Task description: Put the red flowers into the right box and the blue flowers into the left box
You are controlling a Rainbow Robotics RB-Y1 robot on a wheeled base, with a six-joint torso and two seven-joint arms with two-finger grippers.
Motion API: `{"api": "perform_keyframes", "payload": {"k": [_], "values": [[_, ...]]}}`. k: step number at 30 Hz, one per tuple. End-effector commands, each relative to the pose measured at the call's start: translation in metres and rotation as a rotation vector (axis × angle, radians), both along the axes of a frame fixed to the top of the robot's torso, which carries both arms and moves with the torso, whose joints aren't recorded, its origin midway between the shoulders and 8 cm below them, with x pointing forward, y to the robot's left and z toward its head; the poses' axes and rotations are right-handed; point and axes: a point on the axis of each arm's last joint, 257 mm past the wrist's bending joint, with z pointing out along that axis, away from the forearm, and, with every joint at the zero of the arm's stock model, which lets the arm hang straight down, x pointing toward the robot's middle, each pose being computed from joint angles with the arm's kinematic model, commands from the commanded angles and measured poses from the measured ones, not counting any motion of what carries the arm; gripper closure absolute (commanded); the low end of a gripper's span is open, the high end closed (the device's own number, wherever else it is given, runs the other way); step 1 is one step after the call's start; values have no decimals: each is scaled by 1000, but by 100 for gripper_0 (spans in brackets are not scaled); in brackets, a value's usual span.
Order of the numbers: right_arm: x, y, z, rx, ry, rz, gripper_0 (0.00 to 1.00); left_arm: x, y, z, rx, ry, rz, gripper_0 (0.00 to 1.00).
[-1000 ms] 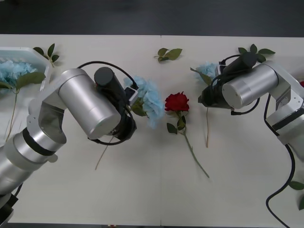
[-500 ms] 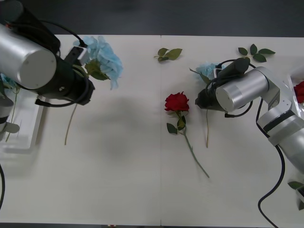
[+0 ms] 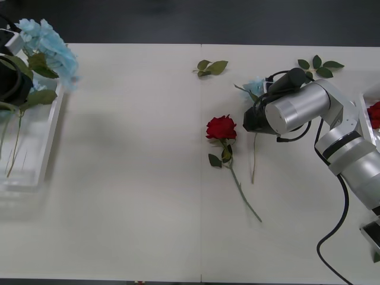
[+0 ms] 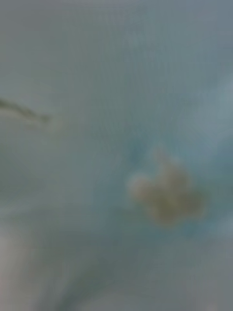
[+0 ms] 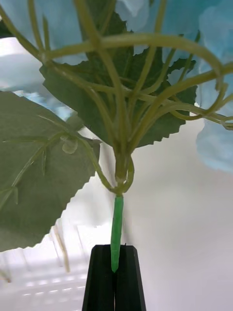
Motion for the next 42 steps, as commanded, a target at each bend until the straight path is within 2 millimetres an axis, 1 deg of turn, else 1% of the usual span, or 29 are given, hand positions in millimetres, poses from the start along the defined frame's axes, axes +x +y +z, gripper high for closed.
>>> {"api": "perform_keyframes", "payload": {"k": [1,2,3,4,6,7,8,11,12,13,15,16,19,21,22,24,26,27,28,31,32,34,39,41,42], "values": [[13,10,26,14,-46,46,100,22,43,48,90,-62,-28,100],[13,8,28,32,-43,43,100,26,53,54,99,-68,-28,100],[15,7,32,42,-46,41,100,28,58,56,103,-69,-29,100],[16,0,36,62,-44,36,100,33,72,62,112,-78,-29,100],[18,-8,45,61,-53,64,100,37,84,67,121,-87,-31,100],[19,-19,54,65,-61,98,100,40,97,71,128,-101,-33,100],[19,-22,58,69,-63,112,100,42,101,74,132,-108,-34,100],[17,-38,81,114,-78,189,100,49,129,82,162,-154,-32,100],[17,-40,87,122,-83,205,100,50,134,83,171,-161,-32,100],[13,-43,96,153,-88,238,100,52,144,83,182,-172,-30,100],[7,-41,116,237,-101,283,100,50,160,80,191,-174,-15,100],[4,-38,124,268,-107,309,100,51,165,78,191,-177,-12,100],[-9,-24,159,369,-158,441,100,48,187,72,208,-178,4,100],[-17,-11,180,424,-205,529,100,46,199,70,227,-177,5,100],[-20,-8,186,437,-221,554,100,45,203,69,232,-176,7,100],[-28,9,207,490,-282,647,100,41,213,61,244,-160,10,100],[-33,19,218,524,-317,692,100,37,219,53,244,-141,19,100],[-38,29,228,549,-351,736,100,34,221,42,245,-117,20,100],[-40,35,232,562,-364,754,100,33,221,38,246,-106,18,100],[-50,59,250,614,-429,834,100,26,220,15,256,-48,4,100],[-53,63,252,621,-438,849,100,25,220,10,260,-38,0,100],[-59,79,261,633,-481,901,100,22,221,0,268,-23,-4,100],[-79,122,285,677,-589,1021,100,16,228,-29,289,-11,-4,100],[-89,140,294,688,-630,1064,100,14,230,-37,291,-14,-2,100],[-92,146,297,692,-640,1079,100,14,231,-39,292,-15,-2,100]]}}
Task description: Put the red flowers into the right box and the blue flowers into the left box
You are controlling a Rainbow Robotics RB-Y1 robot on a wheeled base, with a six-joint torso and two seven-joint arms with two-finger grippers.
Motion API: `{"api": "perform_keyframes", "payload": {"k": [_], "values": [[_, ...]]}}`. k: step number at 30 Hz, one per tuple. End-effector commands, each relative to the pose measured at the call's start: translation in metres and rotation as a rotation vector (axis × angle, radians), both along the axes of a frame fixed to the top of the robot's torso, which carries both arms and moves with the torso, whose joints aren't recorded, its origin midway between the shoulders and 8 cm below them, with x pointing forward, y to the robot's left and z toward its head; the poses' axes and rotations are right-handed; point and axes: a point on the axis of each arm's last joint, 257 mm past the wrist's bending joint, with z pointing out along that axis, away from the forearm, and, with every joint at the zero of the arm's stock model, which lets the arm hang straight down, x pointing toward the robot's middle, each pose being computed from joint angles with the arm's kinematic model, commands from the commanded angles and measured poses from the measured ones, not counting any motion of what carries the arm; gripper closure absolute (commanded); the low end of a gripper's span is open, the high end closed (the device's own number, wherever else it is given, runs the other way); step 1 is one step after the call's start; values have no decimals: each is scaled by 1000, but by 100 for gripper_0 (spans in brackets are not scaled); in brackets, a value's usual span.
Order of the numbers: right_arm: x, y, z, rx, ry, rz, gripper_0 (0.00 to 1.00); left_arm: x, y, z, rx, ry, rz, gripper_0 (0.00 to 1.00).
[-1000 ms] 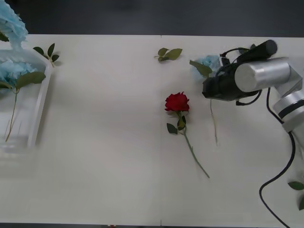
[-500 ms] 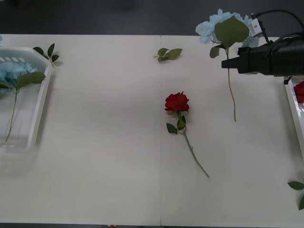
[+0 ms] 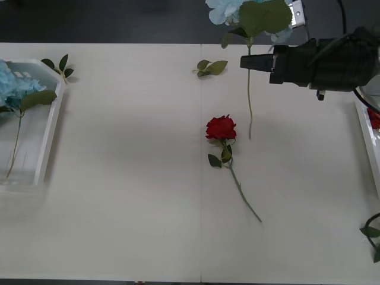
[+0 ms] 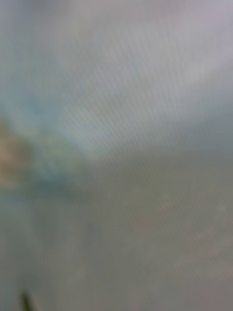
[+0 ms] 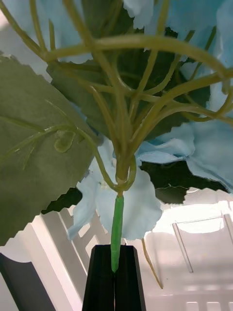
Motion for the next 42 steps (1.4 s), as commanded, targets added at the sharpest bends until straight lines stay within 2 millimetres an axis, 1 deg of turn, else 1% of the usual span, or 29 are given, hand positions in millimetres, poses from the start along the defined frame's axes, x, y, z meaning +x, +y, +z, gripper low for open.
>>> {"api": "perform_keyframes", "payload": {"k": [1,3,4,5,6,8,9,10,11,13,17,21,22,23,24,25,26,29,31,32,33,36,38,39,40,42], "values": [[-27,47,40,42,-159,107,100,-6,24,10,26,-43,30,100],[-39,65,46,63,-172,144,100,-6,24,10,29,-45,29,100],[-41,69,46,68,-175,152,100,-6,25,10,29,-45,30,100],[-48,81,49,88,-177,172,100,-7,26,11,32,-45,30,83],[-50,86,51,96,-179,177,100,-7,25,11,30,-44,30,70],[-56,104,52,125,-175,191,100,-6,24,11,30,-46,25,28],[-59,114,55,146,-173,196,100,-4,23,14,28,-53,22,11],[-60,122,56,161,-168,197,100,-4,22,14,26,-56,18,2],[-61,129,57,176,-160,197,100,-2,20,17,23,-62,14,0],[-60,143,58,206,-147,186,100,-2,16,23,6,-67,7,0],[-58,170,53,230,-123,158,100,-8,6,39,-67,-66,5,0],[-57,193,47,254,-97,127,100,-17,-5,66,-118,-72,-12,0],[-57,195,47,256,-94,123,100,-18,-5,70,-124,-75,-12,0],[-57,199,46,262,-90,116,100,-22,-6,81,-132,-82,-14,0],[-58,201,46,264,-89,118,100,-23,-6,86,-131,-85,-15,0],[-58,204,46,261,-94,118,100,-27,-7,98,-129,-93,-21,0],[-58,205,45,260,-95,118,100,-29,-7,101,-131,-92,-22,0],[-60,206,44,257,-90,122,100,-40,-21,122,-139,-84,-66,0],[-61,207,45,257,-87,129,100,-46,-45,131,-154,-60,-153,0],[-61,207,45,257,-87,129,100,-47,-52,132,-165,-56,-180,0],[-62,207,44,257,-84,132,100,-50,-67,133,-197,-49,-236,0],[-63,207,44,256,-80,137,100,-58,-109,127,-326,-32,-383,0],[-63,208,44,258,-78,137,100,-62,-133,125,-400,-26,-472,0],[-63,208,44,258,-77,137,100,-67,-151,122,-457,-17,-543,0],[-64,208,45,258,-78,139,100,-68,-160,121,-482,-17,-576,0],[-62,207,45,259,-79,133,100,-76,-185,116,-569,-4,-670,0]]}}
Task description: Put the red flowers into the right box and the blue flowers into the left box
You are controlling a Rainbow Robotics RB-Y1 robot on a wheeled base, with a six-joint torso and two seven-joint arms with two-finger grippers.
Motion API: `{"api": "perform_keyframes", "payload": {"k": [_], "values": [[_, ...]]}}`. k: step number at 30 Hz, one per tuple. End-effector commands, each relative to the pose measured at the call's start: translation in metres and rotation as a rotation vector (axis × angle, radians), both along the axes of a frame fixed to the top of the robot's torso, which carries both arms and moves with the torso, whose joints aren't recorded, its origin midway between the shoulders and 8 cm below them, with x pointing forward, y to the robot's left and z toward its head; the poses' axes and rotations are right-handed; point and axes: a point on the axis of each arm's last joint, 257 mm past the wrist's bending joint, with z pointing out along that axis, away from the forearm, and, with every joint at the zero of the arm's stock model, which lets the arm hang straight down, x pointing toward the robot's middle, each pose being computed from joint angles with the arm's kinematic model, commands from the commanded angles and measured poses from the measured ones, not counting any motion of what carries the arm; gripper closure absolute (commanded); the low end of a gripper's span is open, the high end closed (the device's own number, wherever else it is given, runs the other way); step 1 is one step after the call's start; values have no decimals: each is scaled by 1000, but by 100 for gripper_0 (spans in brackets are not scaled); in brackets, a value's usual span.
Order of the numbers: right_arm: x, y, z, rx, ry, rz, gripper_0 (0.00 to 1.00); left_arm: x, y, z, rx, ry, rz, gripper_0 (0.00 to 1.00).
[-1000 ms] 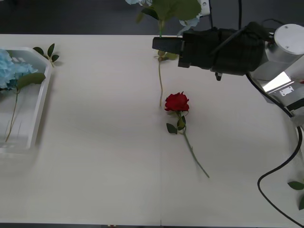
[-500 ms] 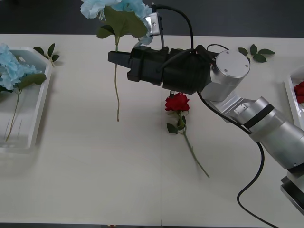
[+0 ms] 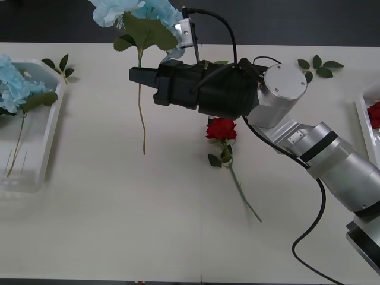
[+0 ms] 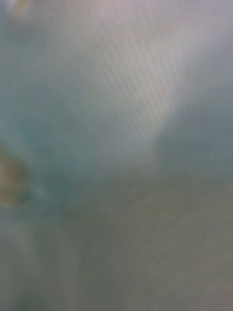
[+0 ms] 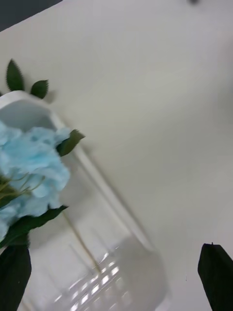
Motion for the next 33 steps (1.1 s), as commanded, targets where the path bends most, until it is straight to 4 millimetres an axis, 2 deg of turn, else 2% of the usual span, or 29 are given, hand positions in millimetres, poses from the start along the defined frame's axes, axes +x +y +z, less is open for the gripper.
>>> {"api": "perform_keyframes", "payload": {"k": [1,6,8,9,18,24,33], "values": [[-5,7,37,39,-39,21,100,-15,-35,-1,-74,-9,-201,0],[-5,7,37,40,-36,20,100,-34,-103,-10,-261,17,-414,0],[-4,7,37,41,-36,17,100,-39,-123,-13,-313,28,-463,0],[-4,7,38,45,-36,14,100,-43,-143,-16,-362,38,-509,0],[-5,7,45,81,-7,20,100,-51,-242,-25,-544,37,-675,0],[-5,8,46,85,-4,22,100,-53,-287,-37,-597,58,-711,0],[-6,8,47,88,-3,23,100,-62,-331,-58,-638,125,-740,0]]}}
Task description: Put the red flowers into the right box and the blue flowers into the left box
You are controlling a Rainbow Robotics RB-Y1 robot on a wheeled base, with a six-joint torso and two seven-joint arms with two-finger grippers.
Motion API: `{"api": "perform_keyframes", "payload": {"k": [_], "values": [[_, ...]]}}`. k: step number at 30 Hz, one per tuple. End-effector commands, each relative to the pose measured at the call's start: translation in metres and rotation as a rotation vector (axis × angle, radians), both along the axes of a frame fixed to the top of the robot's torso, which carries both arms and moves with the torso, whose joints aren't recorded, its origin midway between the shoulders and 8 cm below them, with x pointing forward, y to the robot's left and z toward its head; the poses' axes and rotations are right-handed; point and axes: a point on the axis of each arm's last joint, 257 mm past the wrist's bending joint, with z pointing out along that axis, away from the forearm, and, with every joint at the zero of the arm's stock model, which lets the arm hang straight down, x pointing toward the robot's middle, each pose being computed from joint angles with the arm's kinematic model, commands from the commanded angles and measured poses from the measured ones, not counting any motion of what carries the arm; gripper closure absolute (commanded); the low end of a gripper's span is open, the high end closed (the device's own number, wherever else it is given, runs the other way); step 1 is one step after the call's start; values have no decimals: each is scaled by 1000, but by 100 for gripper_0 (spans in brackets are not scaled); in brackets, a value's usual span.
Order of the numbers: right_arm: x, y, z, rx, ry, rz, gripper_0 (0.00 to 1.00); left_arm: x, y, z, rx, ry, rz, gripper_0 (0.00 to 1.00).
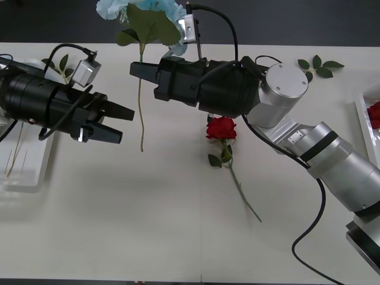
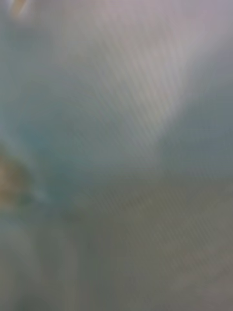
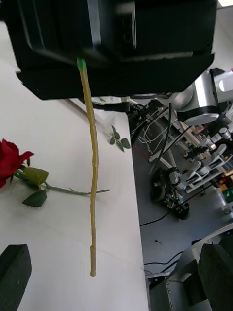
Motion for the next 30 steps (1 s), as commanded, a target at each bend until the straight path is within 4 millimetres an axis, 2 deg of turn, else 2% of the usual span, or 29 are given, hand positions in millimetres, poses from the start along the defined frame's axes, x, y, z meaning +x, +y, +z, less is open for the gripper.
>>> {"api": "perform_keyframes", "payload": {"k": [1,4,5,6,7,8,9,13,27,28,30], "values": [[-10,10,39,51,-28,37,100,-3,-19,5,-6,25,-18,0],[-10,10,39,53,-25,37,100,-5,-26,2,-9,36,-25,0],[-11,11,39,54,-26,40,100,-5,-28,0,-10,44,-27,8],[-11,10,39,54,-24,39,100,-6,-31,-1,-11,47,-28,30],[-11,10,39,55,-24,39,100,-6,-33,-1,-12,49,-31,43],[-10,10,39,55,-23,38,100,-7,-35,-1,-17,55,-34,76],[-11,10,40,58,-23,40,100,-8,-37,-1,-20,60,-36,100],[-12,11,41,62,-19,44,100,-12,-43,-3,-23,72,-49,100],[-12,9,43,75,-6,46,99,-12,-44,-1,-29,88,-48,100],[-12,9,44,78,-3,48,82,-13,-44,-1,-31,87,-49,100],[-11,8,44,78,0,46,68,-13,-44,0,-32,89,-50,100]]}}
